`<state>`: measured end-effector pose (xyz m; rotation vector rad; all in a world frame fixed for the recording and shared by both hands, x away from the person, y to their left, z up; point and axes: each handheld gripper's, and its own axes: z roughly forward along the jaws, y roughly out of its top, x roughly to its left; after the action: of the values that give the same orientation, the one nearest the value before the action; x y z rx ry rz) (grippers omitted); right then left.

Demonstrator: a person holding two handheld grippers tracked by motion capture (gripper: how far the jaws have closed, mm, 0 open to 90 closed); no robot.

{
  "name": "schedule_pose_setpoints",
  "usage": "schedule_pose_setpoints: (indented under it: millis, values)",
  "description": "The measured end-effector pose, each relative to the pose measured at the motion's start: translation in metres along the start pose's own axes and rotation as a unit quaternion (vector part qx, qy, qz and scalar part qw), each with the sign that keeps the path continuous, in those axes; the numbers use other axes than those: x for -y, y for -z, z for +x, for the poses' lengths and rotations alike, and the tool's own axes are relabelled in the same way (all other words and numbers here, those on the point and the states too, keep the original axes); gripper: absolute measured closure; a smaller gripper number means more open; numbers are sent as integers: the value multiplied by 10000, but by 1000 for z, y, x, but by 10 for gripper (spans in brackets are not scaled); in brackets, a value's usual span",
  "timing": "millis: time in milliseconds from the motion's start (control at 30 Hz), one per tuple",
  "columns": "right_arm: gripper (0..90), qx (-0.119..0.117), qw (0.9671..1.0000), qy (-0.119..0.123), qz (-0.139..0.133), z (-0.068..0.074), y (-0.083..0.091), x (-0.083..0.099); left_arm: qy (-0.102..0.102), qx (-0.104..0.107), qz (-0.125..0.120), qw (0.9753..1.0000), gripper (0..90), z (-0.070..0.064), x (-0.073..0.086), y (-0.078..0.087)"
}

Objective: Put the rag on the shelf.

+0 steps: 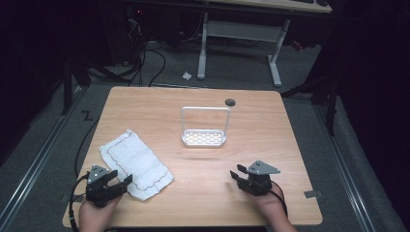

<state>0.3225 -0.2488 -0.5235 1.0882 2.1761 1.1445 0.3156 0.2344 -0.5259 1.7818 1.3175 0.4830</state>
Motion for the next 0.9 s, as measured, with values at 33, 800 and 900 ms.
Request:
schedule_pose_setpoints:
  millis: [33,800,900]
  values:
    - [601,16,10000,20,10,1,0,0,32,85,-23,10000,345,0,-1,-2]
    - [716,-224,9997,17,-42,10,3,-1,-950,595,687,9913,868,-82,-2,-45]
    - [797,-505,9987,84,12,22,-7,-6,-1042,830,693,9887,869,-99,-2,-51]
